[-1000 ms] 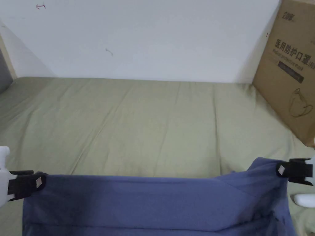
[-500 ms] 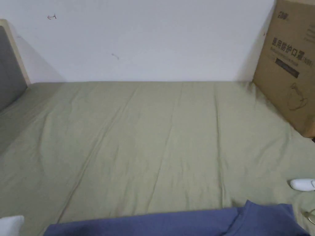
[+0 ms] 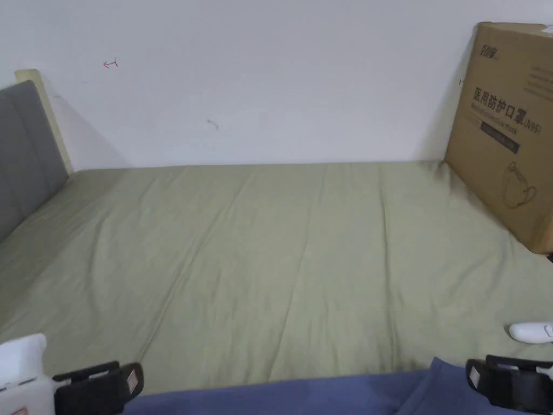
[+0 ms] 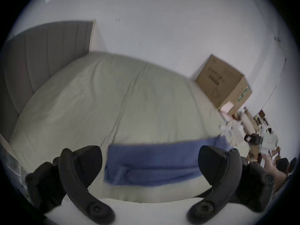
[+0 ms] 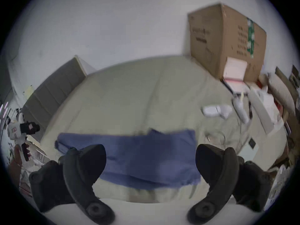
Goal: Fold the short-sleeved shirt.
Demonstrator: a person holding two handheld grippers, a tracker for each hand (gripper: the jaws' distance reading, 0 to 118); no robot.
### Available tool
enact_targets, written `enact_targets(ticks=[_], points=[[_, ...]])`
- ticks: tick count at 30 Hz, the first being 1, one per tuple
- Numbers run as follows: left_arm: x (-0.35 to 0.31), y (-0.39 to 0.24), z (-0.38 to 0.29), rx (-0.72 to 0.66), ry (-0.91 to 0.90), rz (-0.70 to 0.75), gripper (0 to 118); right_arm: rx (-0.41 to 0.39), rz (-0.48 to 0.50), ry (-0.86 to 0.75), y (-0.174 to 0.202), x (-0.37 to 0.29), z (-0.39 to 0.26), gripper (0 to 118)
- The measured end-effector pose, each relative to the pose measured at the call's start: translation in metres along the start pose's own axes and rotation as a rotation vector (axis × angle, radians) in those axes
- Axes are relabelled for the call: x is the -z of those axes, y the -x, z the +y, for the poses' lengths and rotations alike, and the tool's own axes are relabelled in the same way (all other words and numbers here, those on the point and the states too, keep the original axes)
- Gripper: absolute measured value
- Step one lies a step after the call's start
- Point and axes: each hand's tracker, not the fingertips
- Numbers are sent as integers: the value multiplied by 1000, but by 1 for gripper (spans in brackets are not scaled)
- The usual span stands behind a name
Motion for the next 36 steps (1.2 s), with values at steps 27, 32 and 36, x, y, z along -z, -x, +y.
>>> enact_targets(ticks=[27, 32, 36], points=[[58, 131, -36, -420, 337, -81, 46, 62, 72, -176, 66, -8, 23, 0], [79, 159, -80, -610, 255, -228, 117, 59, 64, -111, 77, 8, 19, 0], [111, 167, -109, -773, 251, -398, 118, 40, 60, -79, 75, 9, 18, 0]])
